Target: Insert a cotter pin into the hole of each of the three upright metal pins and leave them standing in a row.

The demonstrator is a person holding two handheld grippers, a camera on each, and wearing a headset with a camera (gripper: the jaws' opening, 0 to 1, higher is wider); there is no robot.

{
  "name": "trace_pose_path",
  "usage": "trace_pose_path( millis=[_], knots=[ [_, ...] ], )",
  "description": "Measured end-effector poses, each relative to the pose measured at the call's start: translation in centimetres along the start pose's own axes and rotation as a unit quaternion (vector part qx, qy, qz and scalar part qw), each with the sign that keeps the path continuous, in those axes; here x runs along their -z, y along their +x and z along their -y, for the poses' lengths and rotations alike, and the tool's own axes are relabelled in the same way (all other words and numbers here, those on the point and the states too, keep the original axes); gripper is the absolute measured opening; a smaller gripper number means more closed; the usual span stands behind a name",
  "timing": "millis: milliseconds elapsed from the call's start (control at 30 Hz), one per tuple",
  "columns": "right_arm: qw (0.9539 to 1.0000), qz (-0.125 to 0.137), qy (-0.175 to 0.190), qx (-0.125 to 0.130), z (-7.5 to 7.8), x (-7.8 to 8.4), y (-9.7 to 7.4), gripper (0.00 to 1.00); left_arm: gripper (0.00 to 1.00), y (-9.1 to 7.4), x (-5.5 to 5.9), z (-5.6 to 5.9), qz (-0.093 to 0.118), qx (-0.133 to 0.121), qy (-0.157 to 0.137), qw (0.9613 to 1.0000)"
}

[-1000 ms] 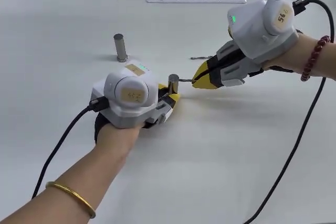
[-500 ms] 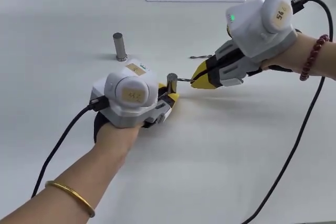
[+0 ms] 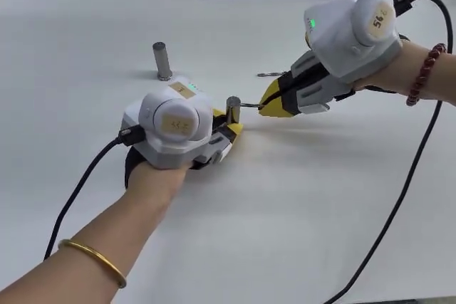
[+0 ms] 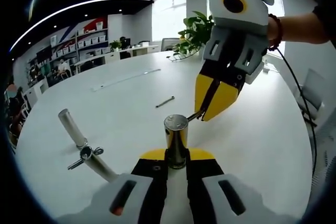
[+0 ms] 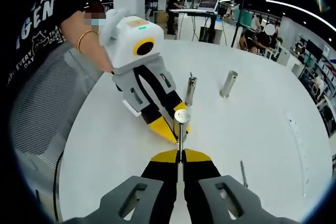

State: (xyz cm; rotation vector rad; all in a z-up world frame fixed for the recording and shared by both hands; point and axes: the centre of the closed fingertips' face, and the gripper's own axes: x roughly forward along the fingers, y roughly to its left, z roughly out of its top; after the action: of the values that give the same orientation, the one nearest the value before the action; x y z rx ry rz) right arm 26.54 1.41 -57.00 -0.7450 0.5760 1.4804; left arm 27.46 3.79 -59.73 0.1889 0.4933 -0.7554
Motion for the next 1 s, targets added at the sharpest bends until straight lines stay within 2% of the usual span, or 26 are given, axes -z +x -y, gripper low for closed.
trace_pose_path(
  millis=[67,200,300,367,433,467,533,600,1000],
  knots=[
    [1.0000,0.003,0.004,0.001,0.24,0.19,0.00,0.00,0.10,0.01,0.00,0.01,0.000,0.000,0.003,1.0000],
    [0.9991,0.021,0.036,-0.007,0.17,0.17,-0.07,0.00,0.10,0.01,-0.01,0.03,-0.001,-0.003,0.005,1.0000],
    [0.9990,0.022,0.038,-0.007,0.38,0.19,-0.06,0.00,0.10,0.01,-0.02,0.05,-0.001,-0.001,0.004,1.0000],
    [0.9994,0.017,0.031,-0.007,0.34,0.17,-0.03,0.00,0.10,0.00,-0.02,0.04,-0.001,-0.001,0.004,1.0000],
    [1.0000,-0.006,0.004,0.006,0.57,0.26,-0.05,0.00,0.10,0.02,-0.01,0.01,-0.001,-0.002,0.004,1.0000],
    [0.9993,-0.025,-0.022,0.016,0.71,0.29,-0.05,0.00,0.10,0.04,-0.01,-0.01,-0.001,-0.004,0.004,1.0000],
    [0.9973,-0.047,-0.048,0.031,0.75,0.24,-0.05,0.00,0.10,0.06,-0.01,-0.04,-0.002,-0.007,0.003,1.0000],
    [0.9979,-0.038,-0.045,0.029,0.44,-0.36,-0.10,0.00,0.10,0.06,-0.01,-0.09,-0.003,-0.011,0.001,0.9999],
    [0.9987,-0.029,-0.031,0.027,0.52,-0.40,0.16,0.00,0.10,-0.02,-0.03,-0.04,-0.003,-0.012,-0.004,0.9999]
  ],
)
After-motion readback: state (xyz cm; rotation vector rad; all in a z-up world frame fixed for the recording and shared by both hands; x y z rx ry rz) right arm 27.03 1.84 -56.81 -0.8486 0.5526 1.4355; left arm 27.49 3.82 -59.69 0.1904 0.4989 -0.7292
